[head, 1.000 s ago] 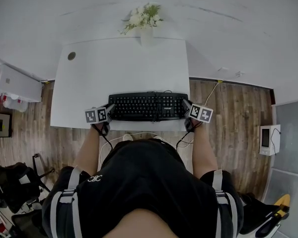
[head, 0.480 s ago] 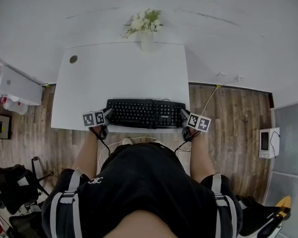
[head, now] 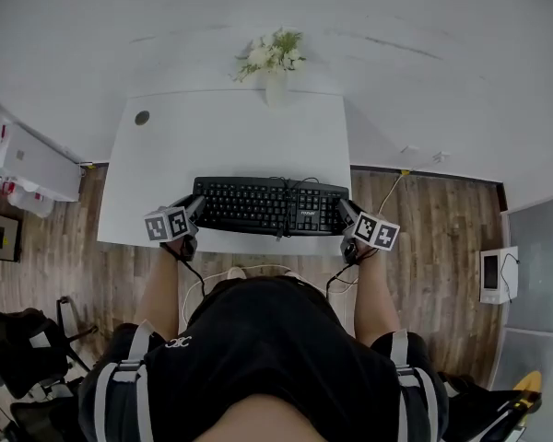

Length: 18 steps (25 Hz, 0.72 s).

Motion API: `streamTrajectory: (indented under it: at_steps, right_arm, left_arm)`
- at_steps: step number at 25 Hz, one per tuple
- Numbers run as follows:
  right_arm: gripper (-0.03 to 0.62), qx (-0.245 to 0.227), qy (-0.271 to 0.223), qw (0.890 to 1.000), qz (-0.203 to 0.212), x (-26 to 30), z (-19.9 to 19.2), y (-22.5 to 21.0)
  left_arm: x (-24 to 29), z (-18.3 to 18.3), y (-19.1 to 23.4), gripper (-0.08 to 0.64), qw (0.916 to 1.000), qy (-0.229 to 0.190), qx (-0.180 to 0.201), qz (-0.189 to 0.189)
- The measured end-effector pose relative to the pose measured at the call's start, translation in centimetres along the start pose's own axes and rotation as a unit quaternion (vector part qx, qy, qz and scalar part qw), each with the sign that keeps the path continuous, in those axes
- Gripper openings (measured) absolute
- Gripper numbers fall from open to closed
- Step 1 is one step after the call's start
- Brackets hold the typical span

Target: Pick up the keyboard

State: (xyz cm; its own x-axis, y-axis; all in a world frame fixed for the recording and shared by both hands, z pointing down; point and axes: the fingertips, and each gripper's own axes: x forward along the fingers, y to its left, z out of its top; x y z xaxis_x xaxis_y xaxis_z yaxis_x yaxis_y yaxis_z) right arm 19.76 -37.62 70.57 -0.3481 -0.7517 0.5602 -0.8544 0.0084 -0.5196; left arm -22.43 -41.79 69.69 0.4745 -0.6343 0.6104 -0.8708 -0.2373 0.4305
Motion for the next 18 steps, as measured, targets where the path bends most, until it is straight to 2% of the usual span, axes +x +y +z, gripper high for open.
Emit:
streamTrajectory:
  at_steps: [5, 10, 14, 18]
  right_arm:
    - [0.135, -0.031, -0.05, 0.998, 0.018, -1.7, 4.3, 2.6]
    - [0.135, -0.069, -0.115, 0.99, 0.033, -4.0, 10.0, 5.4]
    - [0.137, -0.101, -0.176, 0.978, 0.045, -6.4, 15.1, 8.2]
    - [0.137, -0.135, -0.24, 0.96, 0.052, -9.7, 19.7, 11.2]
  left_arm:
    - [-2.0, 4.1, -1.8, 0.17, 0.9982, -0.053, 0.023, -0.015]
    - [-4.2, 9.5, -4.5, 0.17, 0.9907, -0.118, 0.058, -0.036]
    - [-6.2, 14.1, -6.8, 0.17, 0.9801, -0.176, 0.077, -0.05]
    - [-8.8, 18.2, -9.2, 0.17, 0.9659, -0.23, 0.099, -0.064]
